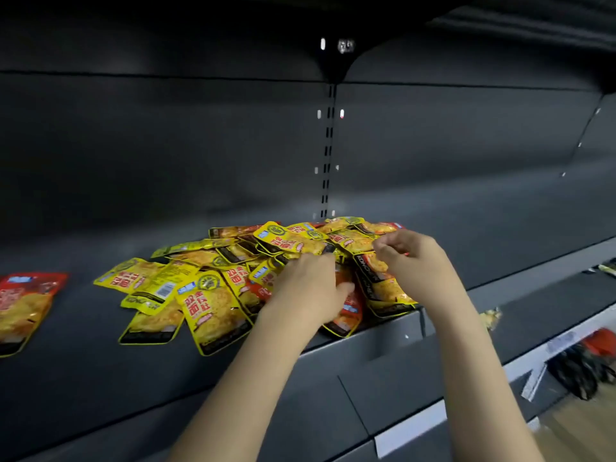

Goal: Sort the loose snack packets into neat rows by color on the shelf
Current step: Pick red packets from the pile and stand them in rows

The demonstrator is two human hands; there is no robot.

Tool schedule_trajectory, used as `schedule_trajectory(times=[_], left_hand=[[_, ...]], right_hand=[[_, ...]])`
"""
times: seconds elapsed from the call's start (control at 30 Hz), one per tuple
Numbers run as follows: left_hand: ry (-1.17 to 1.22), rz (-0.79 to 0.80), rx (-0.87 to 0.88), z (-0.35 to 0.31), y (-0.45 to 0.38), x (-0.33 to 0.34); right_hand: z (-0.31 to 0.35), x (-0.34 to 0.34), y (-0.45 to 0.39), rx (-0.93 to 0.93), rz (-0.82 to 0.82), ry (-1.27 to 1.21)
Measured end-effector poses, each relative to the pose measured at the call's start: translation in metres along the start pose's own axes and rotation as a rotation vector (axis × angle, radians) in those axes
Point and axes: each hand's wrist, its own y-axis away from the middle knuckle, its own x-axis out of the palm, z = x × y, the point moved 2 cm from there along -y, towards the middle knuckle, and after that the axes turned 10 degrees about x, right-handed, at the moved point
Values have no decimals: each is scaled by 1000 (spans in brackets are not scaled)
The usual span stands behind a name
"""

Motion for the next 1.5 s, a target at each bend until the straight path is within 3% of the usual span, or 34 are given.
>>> schedule_trajectory(times=[0.1,0.23,0.5,0.73,0.87,0.97,1.03,1.3,1.5], left_hand=[[-164,114,-73,-16,0,15],[-70,82,-155,-18,-2,19],[463,-314,-267,-2,18,12],[724,-636,-271,18,41,-12],[728,-767,-239,19,58,-26],[667,-846,-223,19,66,-34],[617,-874,-214,20,67,-34],[601,-925,-152,12,61,-28],[789,-1032,-197,19,63,-30]], right_hand=[[-15,-6,-4,7,36,-28],[-28,-6,-10,16,93,-25],[-39,-8,-20,-17,62,-6],[-45,-13,-43,-59,103,132],[-51,-19,-66,-99,287,275],[-53,-22,-75,-4,373,520],[-54,-19,-78,67,419,533],[-37,-2,-62,37,184,706],[-19,-6,-56,18,88,416]])
